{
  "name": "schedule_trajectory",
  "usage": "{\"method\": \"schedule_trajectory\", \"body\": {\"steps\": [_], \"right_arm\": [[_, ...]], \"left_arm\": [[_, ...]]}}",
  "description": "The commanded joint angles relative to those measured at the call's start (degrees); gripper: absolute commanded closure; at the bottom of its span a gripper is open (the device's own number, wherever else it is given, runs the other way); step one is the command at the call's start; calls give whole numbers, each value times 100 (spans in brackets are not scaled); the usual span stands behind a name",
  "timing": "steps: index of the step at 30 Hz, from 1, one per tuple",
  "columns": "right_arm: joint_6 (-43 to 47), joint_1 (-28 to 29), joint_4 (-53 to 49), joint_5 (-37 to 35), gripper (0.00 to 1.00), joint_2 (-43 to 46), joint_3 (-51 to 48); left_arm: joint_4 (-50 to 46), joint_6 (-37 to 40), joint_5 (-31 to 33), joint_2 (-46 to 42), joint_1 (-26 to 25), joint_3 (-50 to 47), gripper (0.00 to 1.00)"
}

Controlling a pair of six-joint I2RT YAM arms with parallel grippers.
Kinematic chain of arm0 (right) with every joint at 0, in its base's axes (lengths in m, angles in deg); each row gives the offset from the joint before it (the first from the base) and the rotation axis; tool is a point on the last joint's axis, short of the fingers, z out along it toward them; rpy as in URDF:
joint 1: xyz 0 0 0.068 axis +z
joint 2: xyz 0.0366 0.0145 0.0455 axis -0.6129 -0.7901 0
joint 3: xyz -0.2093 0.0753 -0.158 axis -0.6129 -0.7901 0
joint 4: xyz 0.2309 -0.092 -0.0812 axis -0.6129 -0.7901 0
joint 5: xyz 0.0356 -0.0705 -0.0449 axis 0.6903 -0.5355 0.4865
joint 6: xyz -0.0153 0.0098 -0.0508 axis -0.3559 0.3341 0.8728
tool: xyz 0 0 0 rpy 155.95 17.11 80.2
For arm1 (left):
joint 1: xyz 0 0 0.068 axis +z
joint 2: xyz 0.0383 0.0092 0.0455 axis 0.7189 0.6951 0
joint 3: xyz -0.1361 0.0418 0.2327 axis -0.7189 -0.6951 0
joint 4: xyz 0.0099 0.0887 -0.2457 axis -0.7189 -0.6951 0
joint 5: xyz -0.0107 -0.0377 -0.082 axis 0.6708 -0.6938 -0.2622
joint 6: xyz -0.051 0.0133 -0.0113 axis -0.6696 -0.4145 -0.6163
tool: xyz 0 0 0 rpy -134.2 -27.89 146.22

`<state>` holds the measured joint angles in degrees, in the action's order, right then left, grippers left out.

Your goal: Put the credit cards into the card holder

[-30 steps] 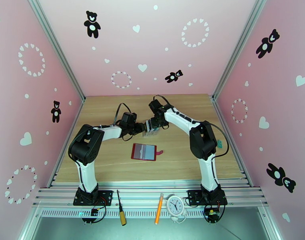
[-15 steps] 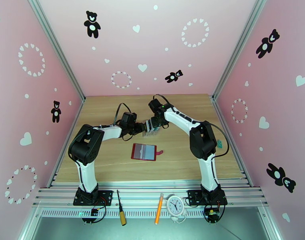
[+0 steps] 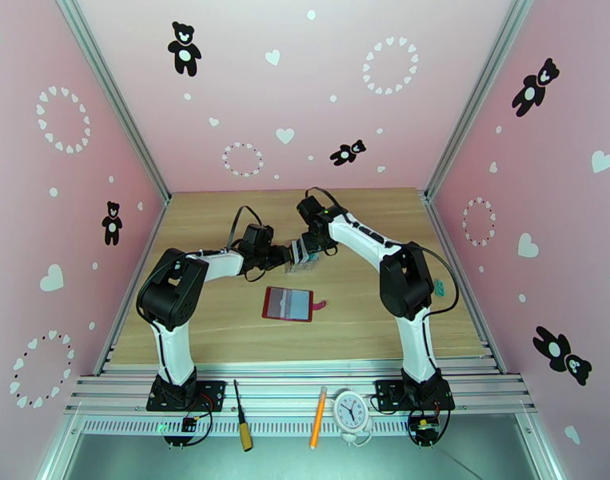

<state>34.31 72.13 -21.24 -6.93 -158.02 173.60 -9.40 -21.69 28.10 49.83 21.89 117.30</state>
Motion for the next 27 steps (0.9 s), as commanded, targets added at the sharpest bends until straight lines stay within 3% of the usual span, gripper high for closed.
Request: {"method": "schedule_trajectory", "body": {"steps": [1, 27], "right_arm": [[39, -65, -250, -136, 61, -92, 177], [57, -66, -362, 24, 83, -23, 262]], "left_arm": [[-151, 12, -86, 155, 70, 87, 57], [-159, 18, -103, 159, 70, 92, 57]]}}
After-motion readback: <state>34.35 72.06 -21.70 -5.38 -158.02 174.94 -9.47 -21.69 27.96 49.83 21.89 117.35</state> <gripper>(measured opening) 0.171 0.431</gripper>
